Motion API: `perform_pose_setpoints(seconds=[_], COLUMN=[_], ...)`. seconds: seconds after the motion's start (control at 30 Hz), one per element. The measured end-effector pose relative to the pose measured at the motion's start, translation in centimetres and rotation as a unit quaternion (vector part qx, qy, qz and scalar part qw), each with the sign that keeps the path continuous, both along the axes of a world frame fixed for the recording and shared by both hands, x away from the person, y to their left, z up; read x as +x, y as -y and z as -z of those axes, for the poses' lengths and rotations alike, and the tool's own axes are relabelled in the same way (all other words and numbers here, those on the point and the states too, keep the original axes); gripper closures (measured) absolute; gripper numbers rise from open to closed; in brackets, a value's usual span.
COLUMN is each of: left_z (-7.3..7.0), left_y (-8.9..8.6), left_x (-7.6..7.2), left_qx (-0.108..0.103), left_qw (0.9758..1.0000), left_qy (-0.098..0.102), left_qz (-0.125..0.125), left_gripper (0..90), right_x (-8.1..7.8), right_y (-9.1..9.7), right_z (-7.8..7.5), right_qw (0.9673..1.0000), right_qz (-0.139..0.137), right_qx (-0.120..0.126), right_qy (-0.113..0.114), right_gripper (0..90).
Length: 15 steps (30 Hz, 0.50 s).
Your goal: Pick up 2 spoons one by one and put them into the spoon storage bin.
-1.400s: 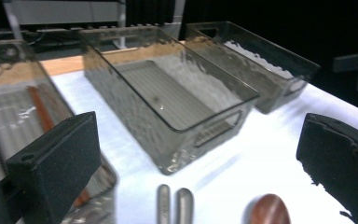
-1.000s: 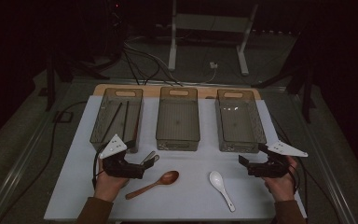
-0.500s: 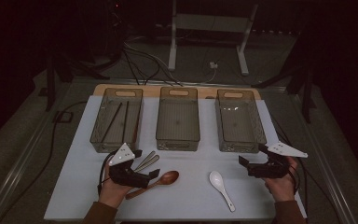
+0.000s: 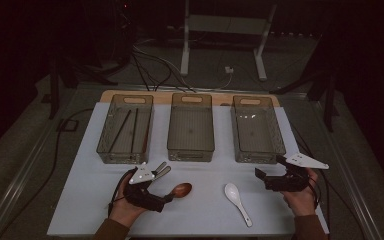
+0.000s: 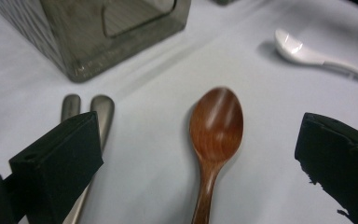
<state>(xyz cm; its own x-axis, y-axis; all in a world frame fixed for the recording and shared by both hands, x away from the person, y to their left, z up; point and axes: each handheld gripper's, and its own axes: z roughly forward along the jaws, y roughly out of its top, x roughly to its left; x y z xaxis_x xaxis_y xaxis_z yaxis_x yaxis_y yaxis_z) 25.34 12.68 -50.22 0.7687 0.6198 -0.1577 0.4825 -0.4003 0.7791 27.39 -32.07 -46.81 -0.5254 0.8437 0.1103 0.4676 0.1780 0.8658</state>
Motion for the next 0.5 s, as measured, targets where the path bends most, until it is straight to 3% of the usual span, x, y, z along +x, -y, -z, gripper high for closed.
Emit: perform_pose_setpoints(seconds=[0.17, 0.27, 0.5], left_z=[0.5, 0.7, 1.4], left_y=[0.5, 0.7, 0.8], left_x=[-0.2, -0.3, -0.5], left_qx=[0.032, 0.047, 0.064], left_qw=[0.9995, 0.9989, 0.9972], left_qy=[-0.005, -0.003, -0.021], left_qz=[0.004, -0.005, 0.032], left_gripper=[2.2, 8.8, 39.8], right_x=[0.0, 0.0, 0.0], right_y=[0.0, 0.1, 0.0], right_z=[0.0, 0.0, 0.1], right_qw=[1.0, 1.0, 1.0], right_qz=[-0.001, -0.001, -0.003], right_qx=[0.001, 0.0, 0.0], right_qy=[0.0, -0.002, -0.002], right_gripper=[0.0, 0.0, 0.0])
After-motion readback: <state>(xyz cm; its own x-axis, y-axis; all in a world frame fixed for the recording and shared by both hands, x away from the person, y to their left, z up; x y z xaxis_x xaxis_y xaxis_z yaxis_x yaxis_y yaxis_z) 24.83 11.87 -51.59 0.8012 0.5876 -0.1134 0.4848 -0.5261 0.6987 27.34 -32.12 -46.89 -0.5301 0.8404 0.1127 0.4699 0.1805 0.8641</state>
